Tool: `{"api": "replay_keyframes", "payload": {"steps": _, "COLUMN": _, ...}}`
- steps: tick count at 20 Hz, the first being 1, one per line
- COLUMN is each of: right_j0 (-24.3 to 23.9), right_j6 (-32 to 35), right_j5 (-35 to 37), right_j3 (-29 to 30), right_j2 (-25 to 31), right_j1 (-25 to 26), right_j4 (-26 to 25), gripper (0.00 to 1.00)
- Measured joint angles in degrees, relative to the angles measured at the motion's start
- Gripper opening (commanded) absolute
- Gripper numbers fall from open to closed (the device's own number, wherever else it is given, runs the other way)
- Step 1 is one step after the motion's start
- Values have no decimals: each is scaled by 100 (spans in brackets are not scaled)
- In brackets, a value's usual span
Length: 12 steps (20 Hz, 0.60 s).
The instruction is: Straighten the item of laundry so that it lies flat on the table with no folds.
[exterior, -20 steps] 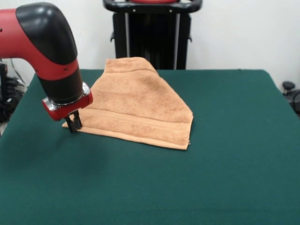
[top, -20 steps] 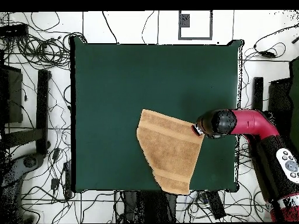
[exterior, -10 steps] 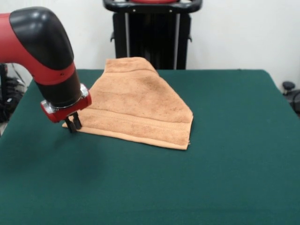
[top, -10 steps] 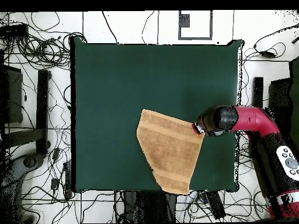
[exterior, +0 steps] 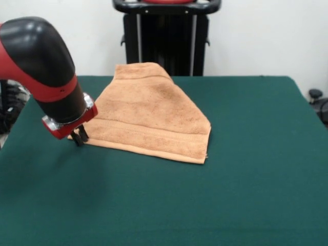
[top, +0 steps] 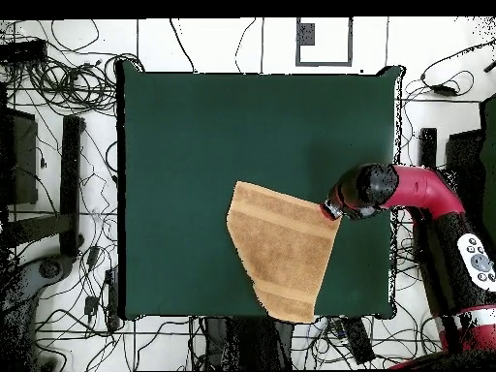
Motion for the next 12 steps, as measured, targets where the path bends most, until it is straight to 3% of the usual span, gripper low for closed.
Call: {"api": "replay_keyframes", "payload": {"steps": 12, "right_j0": 1, "right_j6": -1108, "right_j5": 304, "right_j3": -212, "right_j2": 67, "right_j1": 103, "right_j4": -2, "gripper": 0}}
